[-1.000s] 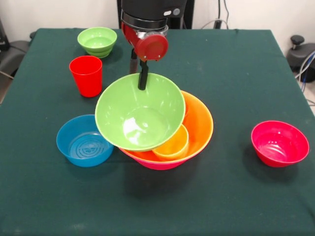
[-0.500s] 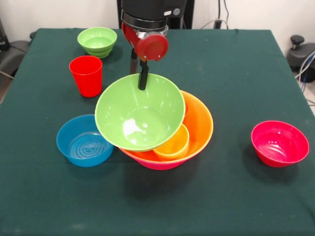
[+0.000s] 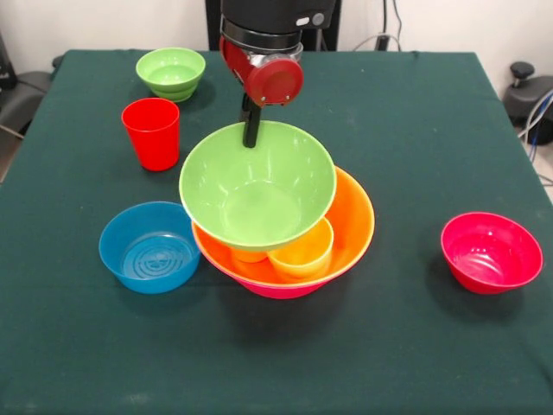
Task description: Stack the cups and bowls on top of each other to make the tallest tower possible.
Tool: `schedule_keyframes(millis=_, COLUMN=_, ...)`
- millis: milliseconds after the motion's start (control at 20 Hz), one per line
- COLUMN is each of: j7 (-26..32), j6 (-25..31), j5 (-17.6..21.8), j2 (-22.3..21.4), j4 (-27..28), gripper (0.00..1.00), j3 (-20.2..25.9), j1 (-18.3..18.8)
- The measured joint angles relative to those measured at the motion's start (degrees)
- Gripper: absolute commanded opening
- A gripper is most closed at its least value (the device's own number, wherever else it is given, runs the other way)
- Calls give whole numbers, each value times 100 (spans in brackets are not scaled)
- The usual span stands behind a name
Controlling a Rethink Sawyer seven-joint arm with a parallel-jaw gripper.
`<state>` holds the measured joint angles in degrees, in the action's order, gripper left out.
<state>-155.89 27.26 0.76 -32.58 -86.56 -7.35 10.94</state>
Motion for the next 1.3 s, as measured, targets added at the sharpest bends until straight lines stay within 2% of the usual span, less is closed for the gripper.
schedule_keyframes(millis=950, j7=0, j6=0, j5=-1, j2=0, j4=0, gripper=0, j3=-51, j1=-86)
schedule_keyframes(millis=1300, j7=0, j6=1, j5=-31, j2=6, j4=-1, gripper=0, j3=-257, j1=-286)
